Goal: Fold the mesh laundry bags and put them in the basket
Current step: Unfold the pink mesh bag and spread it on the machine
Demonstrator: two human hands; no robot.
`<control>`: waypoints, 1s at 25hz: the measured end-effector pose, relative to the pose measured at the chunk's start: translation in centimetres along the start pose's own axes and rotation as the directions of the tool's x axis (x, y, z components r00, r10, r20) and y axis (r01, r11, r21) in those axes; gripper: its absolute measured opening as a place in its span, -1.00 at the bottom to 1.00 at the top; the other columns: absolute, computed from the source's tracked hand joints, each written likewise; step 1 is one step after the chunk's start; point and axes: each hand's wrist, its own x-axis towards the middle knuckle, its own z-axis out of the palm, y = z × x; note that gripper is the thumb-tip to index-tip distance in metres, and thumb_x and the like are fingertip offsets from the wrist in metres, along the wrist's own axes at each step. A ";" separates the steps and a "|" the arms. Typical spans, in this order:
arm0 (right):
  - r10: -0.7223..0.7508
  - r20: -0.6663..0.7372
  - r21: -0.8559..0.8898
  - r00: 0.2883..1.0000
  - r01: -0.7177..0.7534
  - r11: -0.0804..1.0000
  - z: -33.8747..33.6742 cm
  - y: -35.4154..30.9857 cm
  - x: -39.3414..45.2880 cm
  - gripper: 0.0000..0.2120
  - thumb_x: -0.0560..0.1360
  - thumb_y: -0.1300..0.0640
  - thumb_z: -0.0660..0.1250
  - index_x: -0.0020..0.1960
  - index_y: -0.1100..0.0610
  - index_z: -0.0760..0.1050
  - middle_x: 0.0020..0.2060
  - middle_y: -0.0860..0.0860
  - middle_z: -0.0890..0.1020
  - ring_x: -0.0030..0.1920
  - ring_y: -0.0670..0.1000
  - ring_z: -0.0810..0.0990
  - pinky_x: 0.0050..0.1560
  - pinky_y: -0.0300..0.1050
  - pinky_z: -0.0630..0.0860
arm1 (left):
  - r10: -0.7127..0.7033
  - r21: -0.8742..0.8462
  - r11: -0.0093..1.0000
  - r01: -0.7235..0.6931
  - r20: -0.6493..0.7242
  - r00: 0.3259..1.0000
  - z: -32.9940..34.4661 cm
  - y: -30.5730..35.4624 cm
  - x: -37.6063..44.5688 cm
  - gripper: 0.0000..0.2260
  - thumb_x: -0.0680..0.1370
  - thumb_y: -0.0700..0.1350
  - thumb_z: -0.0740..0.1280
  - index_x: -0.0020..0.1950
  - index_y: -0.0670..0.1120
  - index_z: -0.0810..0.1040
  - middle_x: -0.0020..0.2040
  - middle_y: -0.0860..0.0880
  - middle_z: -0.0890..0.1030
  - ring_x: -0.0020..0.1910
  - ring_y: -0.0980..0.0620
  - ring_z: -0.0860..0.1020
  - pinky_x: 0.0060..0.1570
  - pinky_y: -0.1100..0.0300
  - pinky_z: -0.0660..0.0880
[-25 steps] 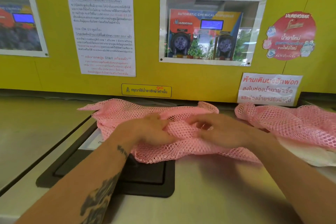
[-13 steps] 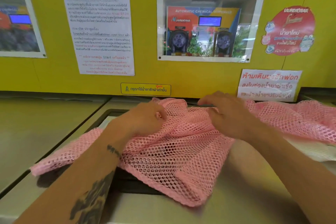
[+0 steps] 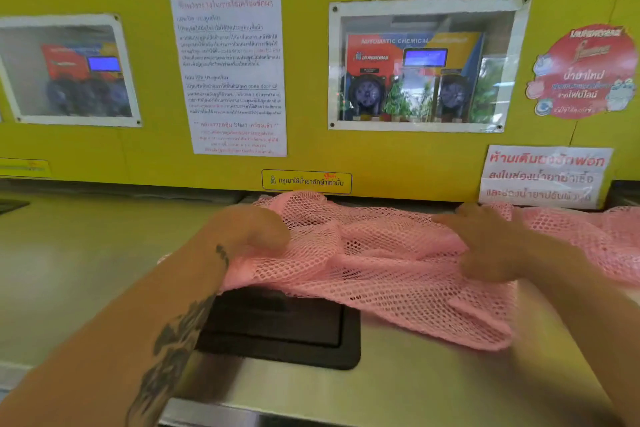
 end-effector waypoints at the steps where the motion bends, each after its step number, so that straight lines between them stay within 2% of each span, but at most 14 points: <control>1: -0.068 -0.082 0.093 0.994 0.076 0.993 -0.1 -0.7 -0.1 -0.28 0.48 0.08 0.32 0.54 -0.16 0.08 0.56 0.02 0.15 0.54 0.10 0.11 0.51 0.26 0.04 | -0.002 -0.009 1.000 0.002 -0.030 1.000 0.2 -0.5 -0.5 -0.68 0.51 -0.03 0.15 0.11 -0.16 0.54 0.18 -0.20 0.56 0.14 -0.15 0.53 0.22 -0.03 0.46; 2: -0.144 -0.145 0.230 0.979 0.175 0.957 -0.1 -1.7 -0.2 -0.37 0.53 0.08 0.29 0.52 -0.15 0.13 0.55 0.00 0.18 0.53 0.07 0.13 0.51 0.18 0.09 | -0.005 -0.022 1.000 0.003 -0.069 0.998 0.6 -1.0 -1.0 -0.73 0.49 -0.04 0.15 0.03 -0.16 0.53 0.11 -0.17 0.57 0.07 -0.10 0.54 0.21 -0.04 0.47; 4: -0.262 -0.124 0.352 0.957 0.289 0.890 0.7 -4.5 -0.8 -0.42 0.59 -0.13 0.21 0.54 -0.17 0.08 0.57 0.00 0.13 0.55 0.07 0.08 0.51 0.16 0.10 | -0.001 -0.131 0.991 -0.014 -0.115 0.993 2.1 -1.7 -1.4 -0.64 0.54 0.02 0.11 0.18 -0.13 0.53 0.28 -0.16 0.54 0.18 -0.08 0.51 0.30 -0.04 0.39; 6: -0.309 0.063 0.222 0.949 0.288 0.932 2.5 -7.0 -1.2 -0.30 0.53 -0.37 0.05 0.56 -0.23 -0.13 0.61 0.02 -0.09 0.59 0.13 -0.13 0.51 0.34 -0.04 | -0.033 -0.230 0.973 0.009 -0.100 0.994 4.0 -2.3 -2.4 -0.46 0.61 0.22 0.00 0.51 -0.01 0.27 0.55 -0.17 0.24 0.50 -0.17 0.25 0.46 -0.12 0.15; 8: -0.285 0.155 0.102 0.946 0.272 0.957 3.7 -8.0 -1.3 -0.26 0.49 -0.45 -0.04 0.54 -0.27 -0.28 0.60 0.03 -0.25 0.57 0.16 -0.28 0.48 0.41 -0.18 | -0.089 -0.273 0.960 0.064 -0.080 0.993 5.5 -4.2 -2.9 -0.35 0.55 0.37 -0.07 0.58 0.14 0.00 0.62 -0.15 -0.02 0.58 -0.19 -0.01 0.48 -0.21 -0.04; 9: -0.273 0.143 0.092 0.951 0.262 0.961 3.7 -8.1 -1.4 -0.24 0.48 -0.45 -0.03 0.53 -0.28 -0.31 0.59 0.03 -0.28 0.56 0.17 -0.33 0.47 0.42 -0.23 | -0.107 -0.276 0.958 0.082 -0.078 0.991 5.9 -5.4 -3.1 -0.33 0.53 0.40 -0.07 0.58 0.17 -0.03 0.62 -0.14 -0.04 0.58 -0.17 -0.04 0.49 -0.21 -0.06; 12: -0.296 -0.086 -0.029 0.951 0.294 0.955 1.9 -8.2 -3.4 -0.16 0.47 -0.39 0.16 0.56 -0.22 -0.24 0.60 0.00 -0.22 0.58 0.15 -0.27 0.50 0.34 -0.22 | -0.147 -0.346 0.936 0.066 -0.211 0.966 6.6 -8.8 -3.7 -0.37 0.52 0.33 0.11 0.54 0.09 0.21 0.58 -0.10 0.20 0.53 -0.12 0.20 0.50 -0.07 0.12; 14: -0.428 -0.214 0.054 0.878 0.448 0.892 1.9 -8.9 -5.7 -0.29 0.47 -0.33 0.21 0.54 -0.21 0.05 0.55 -0.10 0.08 0.55 0.04 0.04 0.55 0.17 0.03 | -0.184 -0.442 0.896 -0.042 -0.457 0.870 6.3 -8.4 -5.3 -0.61 0.55 0.14 0.24 0.35 0.06 0.49 0.44 -0.10 0.45 0.38 -0.10 0.42 0.39 0.02 0.31; 16: -0.540 -0.175 0.194 0.823 0.567 0.801 2.7 -9.7 -7.9 -0.40 0.44 -0.36 0.17 0.44 -0.21 0.27 0.35 -0.24 0.30 0.36 -0.14 0.28 0.43 -0.01 0.29 | -0.151 -0.484 0.835 -0.262 -0.659 0.736 6.1 -6.6 -7.6 -0.87 0.54 0.03 0.31 0.03 0.08 0.60 0.15 -0.02 0.62 0.12 -0.01 0.55 0.20 0.04 0.45; 17: -0.569 -0.147 0.199 0.809 0.588 0.784 3.3 -9.8 -8.3 -0.42 0.43 -0.36 0.16 0.40 -0.20 0.32 0.28 -0.28 0.34 0.30 -0.18 0.33 0.37 -0.06 0.33 | -0.097 -0.492 0.795 -0.354 -0.680 0.727 6.0 -5.2 -9.2 -0.94 0.52 0.01 0.34 -0.07 0.08 0.60 0.02 0.03 0.64 0.02 0.03 0.57 0.14 0.04 0.48; 19: -0.540 -0.166 0.155 0.825 0.562 0.813 3.8 -9.4 -8.2 -0.53 0.47 -0.29 0.20 0.34 -0.19 0.40 0.24 -0.28 0.36 0.26 -0.17 0.35 0.33 -0.08 0.36 | 0.070 -0.440 0.795 -0.417 -0.616 0.784 6.4 -2.7 -11.8 -0.96 0.50 -0.01 0.38 -0.07 0.10 0.59 -0.02 0.09 0.60 0.01 0.08 0.55 0.14 0.03 0.48; 22: -0.446 -0.252 -0.103 0.859 0.434 0.895 3.3 -8.8 -7.9 -0.67 0.53 -0.13 0.16 0.24 -0.10 0.48 0.20 -0.13 0.41 0.21 -0.02 0.36 0.23 0.00 0.40 | 0.094 -0.338 0.910 -0.239 -0.393 0.915 7.8 -2.3 -12.4 -0.64 0.50 -0.11 0.30 0.24 0.22 0.45 0.28 0.09 0.46 0.29 0.01 0.43 0.35 -0.09 0.33; 24: -0.450 -0.278 -0.198 0.849 0.408 0.891 3.3 -8.8 -7.7 -0.74 0.50 -0.06 0.09 0.03 -0.04 0.51 0.09 -0.07 0.45 0.10 0.02 0.40 0.09 0.00 0.42 | 0.023 -0.407 0.887 -0.220 -0.437 0.899 7.8 -2.9 -12.8 -0.57 0.45 -0.21 0.25 0.14 0.29 0.45 0.23 0.04 0.53 0.25 -0.04 0.47 0.30 -0.08 0.37; 25: -0.475 -0.289 -0.146 0.831 0.452 0.880 3.1 -9.0 -7.9 -0.77 0.47 -0.05 0.06 -0.08 -0.05 0.48 0.03 -0.08 0.47 0.06 0.02 0.42 0.04 -0.01 0.42 | -0.013 -0.436 0.865 -0.251 -0.518 0.855 7.6 -3.2 -13.1 -0.61 0.41 -0.20 0.22 0.04 0.29 0.46 0.11 0.02 0.59 0.16 -0.06 0.53 0.19 -0.01 0.45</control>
